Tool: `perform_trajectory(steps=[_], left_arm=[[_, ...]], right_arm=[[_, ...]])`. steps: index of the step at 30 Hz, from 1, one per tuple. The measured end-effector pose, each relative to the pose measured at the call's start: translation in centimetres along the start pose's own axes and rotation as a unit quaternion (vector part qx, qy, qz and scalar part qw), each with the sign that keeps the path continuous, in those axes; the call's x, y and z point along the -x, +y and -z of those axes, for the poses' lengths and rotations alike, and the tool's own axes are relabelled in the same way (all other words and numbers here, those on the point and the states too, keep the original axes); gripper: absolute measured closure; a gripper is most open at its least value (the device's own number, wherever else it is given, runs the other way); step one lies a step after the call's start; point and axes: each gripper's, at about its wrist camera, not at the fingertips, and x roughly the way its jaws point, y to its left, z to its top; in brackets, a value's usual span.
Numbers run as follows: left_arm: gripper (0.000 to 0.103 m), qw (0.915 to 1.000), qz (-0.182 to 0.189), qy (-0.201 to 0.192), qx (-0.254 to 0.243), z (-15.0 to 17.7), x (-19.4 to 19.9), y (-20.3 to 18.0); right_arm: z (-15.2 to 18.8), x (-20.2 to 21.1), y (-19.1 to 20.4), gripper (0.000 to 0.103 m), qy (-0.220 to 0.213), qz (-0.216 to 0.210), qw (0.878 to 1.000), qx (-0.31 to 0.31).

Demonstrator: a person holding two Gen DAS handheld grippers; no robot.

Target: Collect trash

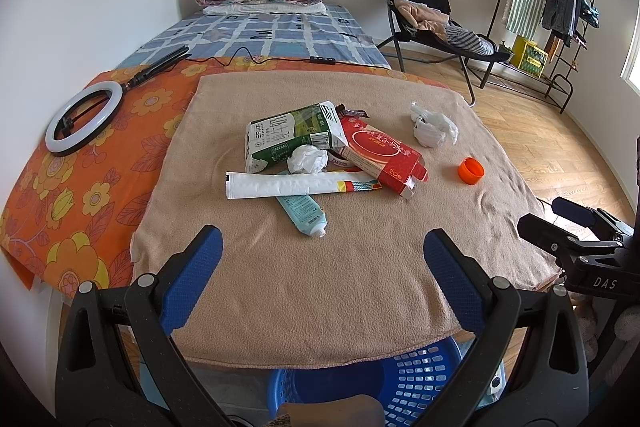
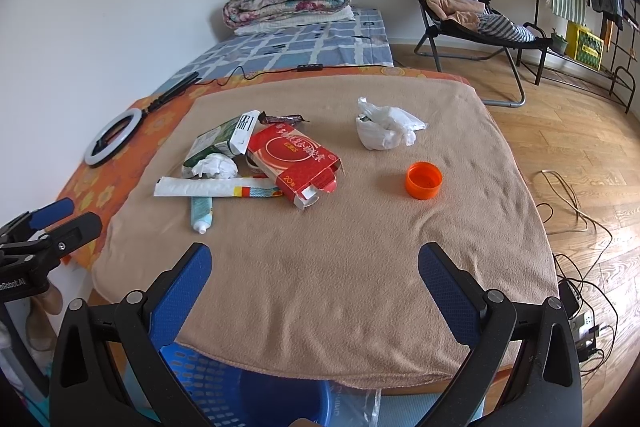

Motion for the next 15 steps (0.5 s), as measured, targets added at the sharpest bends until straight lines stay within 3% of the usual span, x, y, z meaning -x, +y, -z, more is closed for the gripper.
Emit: perform_trajectory(steps=[15], left_arm=[[0.001,1.0000,0.000,0.000,0.000,0.00,0.00,0.00]], right_arm=[[0.06,-0.17,-0.04,0.001,0.002,0.000,1.000,-0.002]])
